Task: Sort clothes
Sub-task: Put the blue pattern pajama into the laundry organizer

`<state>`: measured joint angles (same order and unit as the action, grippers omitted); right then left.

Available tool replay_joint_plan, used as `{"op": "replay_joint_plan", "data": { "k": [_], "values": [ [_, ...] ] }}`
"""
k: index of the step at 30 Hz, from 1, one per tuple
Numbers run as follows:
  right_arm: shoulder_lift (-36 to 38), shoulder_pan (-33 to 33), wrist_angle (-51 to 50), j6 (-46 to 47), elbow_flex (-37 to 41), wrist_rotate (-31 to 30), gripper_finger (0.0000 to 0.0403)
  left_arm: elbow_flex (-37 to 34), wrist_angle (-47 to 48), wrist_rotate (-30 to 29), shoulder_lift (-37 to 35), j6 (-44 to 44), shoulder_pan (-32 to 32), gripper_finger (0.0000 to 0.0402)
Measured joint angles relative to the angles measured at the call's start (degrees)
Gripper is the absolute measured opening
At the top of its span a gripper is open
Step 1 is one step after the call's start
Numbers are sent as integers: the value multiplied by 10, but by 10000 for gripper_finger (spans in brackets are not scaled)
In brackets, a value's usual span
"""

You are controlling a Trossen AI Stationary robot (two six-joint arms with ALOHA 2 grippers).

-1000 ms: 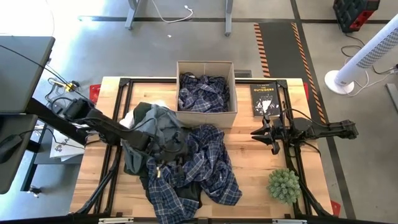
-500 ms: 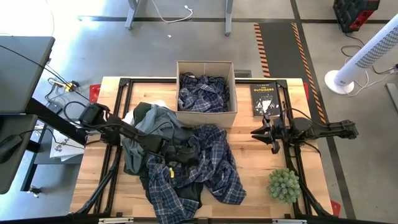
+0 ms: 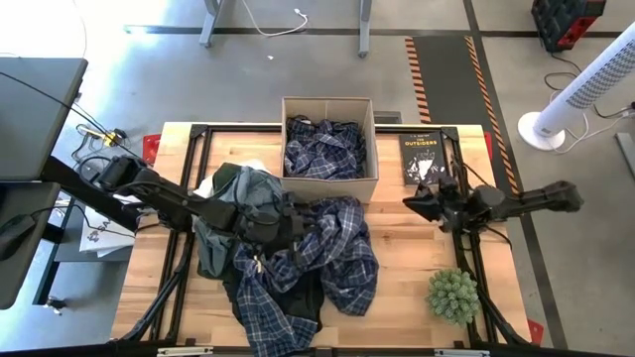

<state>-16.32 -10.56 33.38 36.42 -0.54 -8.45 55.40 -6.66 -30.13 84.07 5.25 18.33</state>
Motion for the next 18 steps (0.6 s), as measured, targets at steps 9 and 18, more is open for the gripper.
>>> {"op": "replay_joint_plan", "data": {
  "k": [9, 18],
  "values": [
    [-343, -98, 123, -84, -116, -79, 97, 0, 10, -5, -1, -1, 0, 3],
    [-583, -101, -238, -219, -443, -78, 209, 0, 16, 29, -1, -6, 4, 3]
  ]
}}
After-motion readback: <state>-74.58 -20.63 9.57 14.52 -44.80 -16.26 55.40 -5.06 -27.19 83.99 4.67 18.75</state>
